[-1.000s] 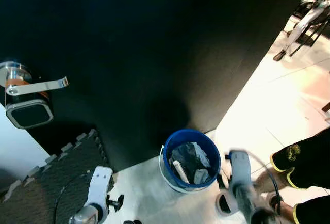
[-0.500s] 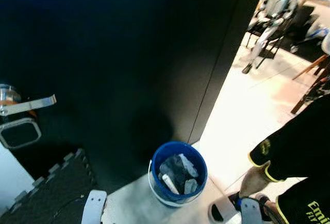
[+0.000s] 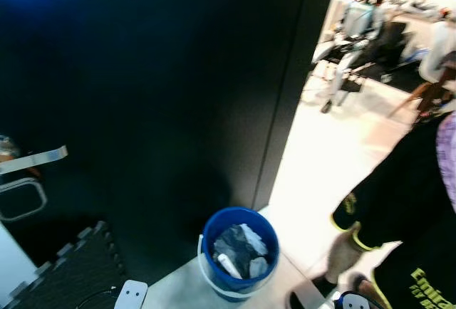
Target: Clean up the room
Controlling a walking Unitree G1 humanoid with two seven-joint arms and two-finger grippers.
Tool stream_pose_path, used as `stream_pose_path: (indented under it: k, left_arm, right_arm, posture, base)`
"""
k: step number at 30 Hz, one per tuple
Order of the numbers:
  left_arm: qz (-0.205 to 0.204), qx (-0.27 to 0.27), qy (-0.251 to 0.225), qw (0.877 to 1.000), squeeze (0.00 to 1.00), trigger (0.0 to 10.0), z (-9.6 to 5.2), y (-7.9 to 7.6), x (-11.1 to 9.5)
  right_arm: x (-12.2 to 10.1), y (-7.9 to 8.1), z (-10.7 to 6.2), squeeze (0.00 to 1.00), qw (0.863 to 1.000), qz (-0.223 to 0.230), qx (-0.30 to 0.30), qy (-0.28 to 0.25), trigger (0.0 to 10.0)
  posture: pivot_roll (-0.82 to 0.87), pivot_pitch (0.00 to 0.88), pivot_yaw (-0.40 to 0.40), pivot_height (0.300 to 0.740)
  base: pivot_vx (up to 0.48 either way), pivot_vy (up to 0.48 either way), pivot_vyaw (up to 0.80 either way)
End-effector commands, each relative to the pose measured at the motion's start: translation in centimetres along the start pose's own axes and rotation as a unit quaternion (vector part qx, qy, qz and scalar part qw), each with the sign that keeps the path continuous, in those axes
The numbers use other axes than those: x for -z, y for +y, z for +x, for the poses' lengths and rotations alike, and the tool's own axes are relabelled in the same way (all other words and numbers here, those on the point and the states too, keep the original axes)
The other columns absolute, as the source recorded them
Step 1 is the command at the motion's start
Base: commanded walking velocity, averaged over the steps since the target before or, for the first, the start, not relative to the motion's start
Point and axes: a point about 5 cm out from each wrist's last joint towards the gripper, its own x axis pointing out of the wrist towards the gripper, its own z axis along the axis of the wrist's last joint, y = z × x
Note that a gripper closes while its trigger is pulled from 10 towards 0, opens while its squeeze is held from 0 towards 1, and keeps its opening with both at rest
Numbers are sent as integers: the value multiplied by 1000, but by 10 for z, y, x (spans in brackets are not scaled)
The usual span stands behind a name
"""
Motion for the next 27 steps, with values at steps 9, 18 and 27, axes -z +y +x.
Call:
stream_pose_path:
  k: [9, 18, 27]
  left_arm:
    - [7, -5, 22, 1000, 0, 10000, -1, 1, 9]
    - [39, -7, 44, 998, 0, 10000, -6, 9, 26]
    - [40, -7, 54, 998, 0, 10000, -9, 13, 36]
  right_arm:
    - [-4, 3, 0, 0, 1000, -14, -3, -1, 10000]
    - [-11, 11, 1, 0, 999, -38, -16, -9, 10000]
    - [-10, 12, 1, 0, 999, -47, -18, -7, 10000]
  posture:
    - [49, 0, -78, 740]
    - [56, 0, -81, 740]
    - [57, 0, -81, 740]
  base:
    - [0, 0, 0]
    - [0, 0, 0]
    - [0, 0, 0]
